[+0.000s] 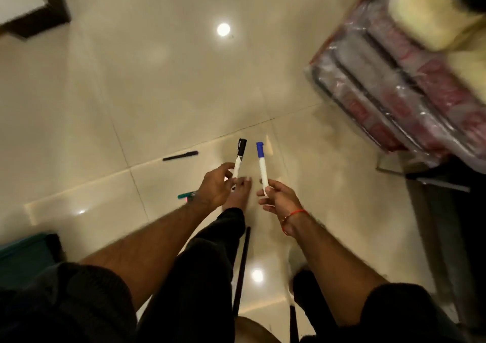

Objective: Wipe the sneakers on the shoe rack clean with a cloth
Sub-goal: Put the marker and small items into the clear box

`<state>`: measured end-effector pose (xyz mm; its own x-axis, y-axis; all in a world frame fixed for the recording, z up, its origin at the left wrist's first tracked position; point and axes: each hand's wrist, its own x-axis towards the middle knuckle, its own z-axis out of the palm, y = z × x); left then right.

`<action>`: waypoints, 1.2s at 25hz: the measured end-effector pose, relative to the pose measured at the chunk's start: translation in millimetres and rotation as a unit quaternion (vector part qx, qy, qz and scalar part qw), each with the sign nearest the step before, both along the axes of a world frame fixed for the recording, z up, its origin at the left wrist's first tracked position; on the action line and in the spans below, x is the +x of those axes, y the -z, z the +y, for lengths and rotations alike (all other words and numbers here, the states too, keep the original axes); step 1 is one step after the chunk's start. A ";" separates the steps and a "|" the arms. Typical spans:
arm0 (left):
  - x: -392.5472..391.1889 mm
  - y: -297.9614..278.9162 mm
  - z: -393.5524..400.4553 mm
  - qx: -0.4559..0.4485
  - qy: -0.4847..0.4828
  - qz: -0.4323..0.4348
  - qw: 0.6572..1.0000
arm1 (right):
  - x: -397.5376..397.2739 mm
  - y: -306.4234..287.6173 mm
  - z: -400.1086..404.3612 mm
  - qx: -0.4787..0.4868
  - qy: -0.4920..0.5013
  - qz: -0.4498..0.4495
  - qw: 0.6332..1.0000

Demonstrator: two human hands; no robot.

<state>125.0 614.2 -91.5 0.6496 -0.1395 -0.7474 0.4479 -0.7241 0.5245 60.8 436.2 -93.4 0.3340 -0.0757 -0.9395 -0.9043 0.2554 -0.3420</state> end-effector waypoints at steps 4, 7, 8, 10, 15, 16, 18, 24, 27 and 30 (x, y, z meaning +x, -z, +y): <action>-26.0 -61.9 -111.5 -0.063 0.154 -0.014 0.986 | -62.4 -63.7 -91.0 -0.039 0.137 -0.042 0.989; -61.3 -101.2 -189.1 -0.104 0.219 -0.015 0.970 | -126.6 -99.7 -140.0 -0.065 0.253 -0.066 0.963; -74.3 -114.2 -210.5 -0.115 0.236 -0.014 0.965 | -146.3 -110.4 -149.9 -0.075 0.290 -0.072 0.951; -110.7 -141.2 -260.3 -0.137 0.286 -0.016 0.948 | -193.0 -136.2 -172.2 -0.098 0.373 -0.081 0.919; -211.7 -196.0 -366.6 -0.183 0.405 -0.006 0.896 | -297.4 -197.2 -218.7 -0.157 0.505 -0.127 0.839; -230.5 -205.8 -383.5 -0.190 0.424 -0.007 0.885 | -314.0 -208.3 -226.6 -0.173 0.520 -0.132 0.826; -270.0 -223.1 -416.6 -0.204 0.465 -0.008 0.861 | -350.3 -226.4 -243.2 -0.207 0.557 -0.135 0.793; -381.3 -243.8 -510.6 -0.194 0.562 -0.010 0.804 | -449.2 -235.3 -299.1 -0.301 0.631 -0.106 0.707; -412.1 -229.9 -543.9 -0.168 0.559 -0.002 0.812 | -470.8 -218.7 -330.7 -0.313 0.636 -0.088 0.699; -431.7 -223.0 -560.9 -0.163 0.538 0.010 0.827 | -483.2 -206.9 -351.1 -0.334 0.629 -0.085 0.697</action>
